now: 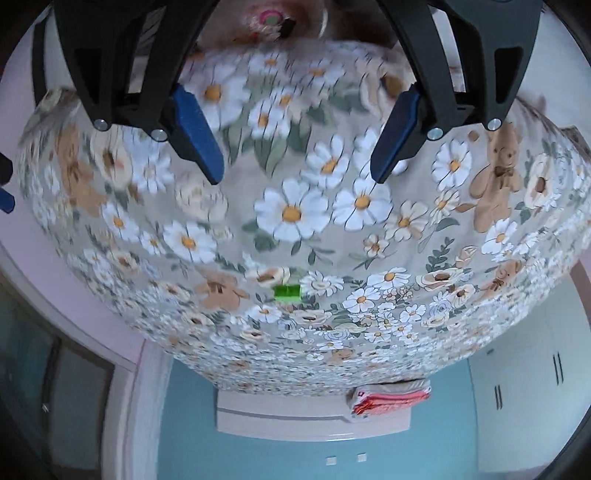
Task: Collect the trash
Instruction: 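Move both open tools back over the bed toward green block and paper, then grasp green block with left tool while right tool grasps crumpled paper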
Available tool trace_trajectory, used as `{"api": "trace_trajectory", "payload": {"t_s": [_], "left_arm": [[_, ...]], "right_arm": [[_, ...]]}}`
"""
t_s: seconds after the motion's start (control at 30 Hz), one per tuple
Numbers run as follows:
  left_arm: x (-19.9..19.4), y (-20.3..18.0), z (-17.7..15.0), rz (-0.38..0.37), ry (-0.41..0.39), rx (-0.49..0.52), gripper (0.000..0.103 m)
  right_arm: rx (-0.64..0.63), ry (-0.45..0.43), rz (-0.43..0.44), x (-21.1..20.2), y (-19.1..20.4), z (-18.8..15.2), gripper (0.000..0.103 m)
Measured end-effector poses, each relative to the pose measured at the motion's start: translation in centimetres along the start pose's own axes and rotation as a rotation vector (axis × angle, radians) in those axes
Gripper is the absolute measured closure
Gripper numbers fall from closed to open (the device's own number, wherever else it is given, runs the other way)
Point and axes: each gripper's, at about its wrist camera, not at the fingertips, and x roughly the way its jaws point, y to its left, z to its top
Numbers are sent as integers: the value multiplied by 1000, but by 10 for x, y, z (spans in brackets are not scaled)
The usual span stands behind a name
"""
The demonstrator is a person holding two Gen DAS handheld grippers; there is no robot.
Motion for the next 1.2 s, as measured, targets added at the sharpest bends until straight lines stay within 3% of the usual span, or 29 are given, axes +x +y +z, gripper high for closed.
{"api": "trace_trajectory", "payload": {"t_s": [0.3,0.6,1.0,1.2], "left_arm": [[61,-22,54,-15,-23,-62,23],[153,-18,90,41,25,-157,23],[241,-6,117,66,84,-245,23],[262,-4,126,68,93,-256,23]], "right_arm": [[-27,-41,-21,48,-23,74,16],[-24,-39,-50,150,-56,145,16],[-74,25,-96,281,-74,204,16],[-20,80,-103,341,-90,226,16]]}}
